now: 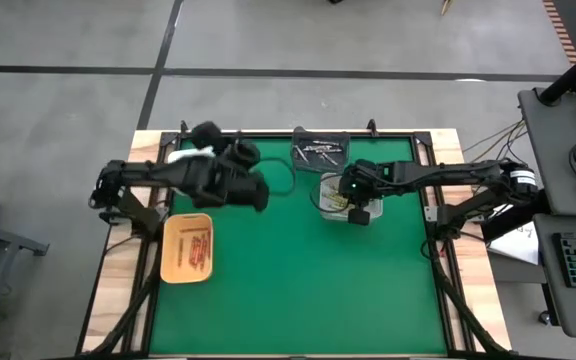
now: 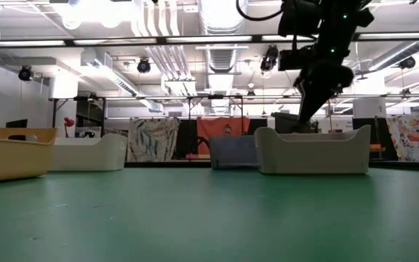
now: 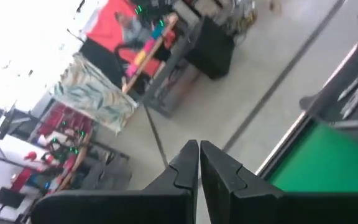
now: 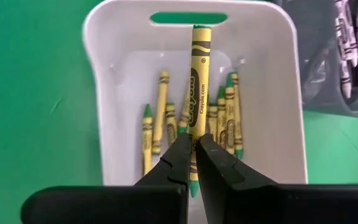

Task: Sort crayons
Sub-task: Put the green crayon into the gray bin

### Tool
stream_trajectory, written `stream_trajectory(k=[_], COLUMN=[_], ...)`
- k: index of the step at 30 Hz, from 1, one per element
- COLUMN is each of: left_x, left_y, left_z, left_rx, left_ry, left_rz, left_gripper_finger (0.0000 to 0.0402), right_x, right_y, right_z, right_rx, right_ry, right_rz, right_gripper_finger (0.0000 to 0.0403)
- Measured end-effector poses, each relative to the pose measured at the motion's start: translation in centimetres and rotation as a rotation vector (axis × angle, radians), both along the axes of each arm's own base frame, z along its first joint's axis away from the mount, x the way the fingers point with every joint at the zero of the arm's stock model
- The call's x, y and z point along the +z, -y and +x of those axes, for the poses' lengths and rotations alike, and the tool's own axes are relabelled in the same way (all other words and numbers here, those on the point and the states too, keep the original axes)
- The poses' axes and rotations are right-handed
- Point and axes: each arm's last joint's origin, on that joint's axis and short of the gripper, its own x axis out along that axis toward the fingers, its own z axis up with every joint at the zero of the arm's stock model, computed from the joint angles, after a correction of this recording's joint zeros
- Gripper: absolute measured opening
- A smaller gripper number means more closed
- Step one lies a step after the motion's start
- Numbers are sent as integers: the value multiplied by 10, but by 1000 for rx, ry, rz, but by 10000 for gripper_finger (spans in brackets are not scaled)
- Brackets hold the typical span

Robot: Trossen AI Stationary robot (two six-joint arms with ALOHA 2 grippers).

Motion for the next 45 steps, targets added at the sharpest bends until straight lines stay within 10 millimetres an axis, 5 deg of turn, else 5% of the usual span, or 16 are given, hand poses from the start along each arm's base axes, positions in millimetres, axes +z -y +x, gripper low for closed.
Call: stream_trajectory(k=[6, 12, 19, 26, 34, 45], left_x=[13, 45, 52, 14, -45, -98], left_y=[-44, -79, -92, -81, -67, -53], left_z=[13, 23, 19, -3, -49, -104], left_rx=[-79, -637, -937, -1055, -1117, -1155], left_ry=[-91, 177, 339, 475, 687, 906], left_rz=[-144, -437, -538, -427, -376, -351], left_gripper_finger=[0, 0, 0, 0, 0, 0], right_x=[-3, 5, 8, 5, -12, -29], right_y=[11, 16, 17, 16, 14, 25], right_z=[5, 9, 10, 9, 0, -9], right_rx=[-40, -37, -3, 9, 3, -67], right_ry=[20, 46, 51, 43, -23, -114], right_rz=[-4, -16, -24, -2, 14, -38], right_gripper_finger=[12, 12, 12, 12, 12, 12])
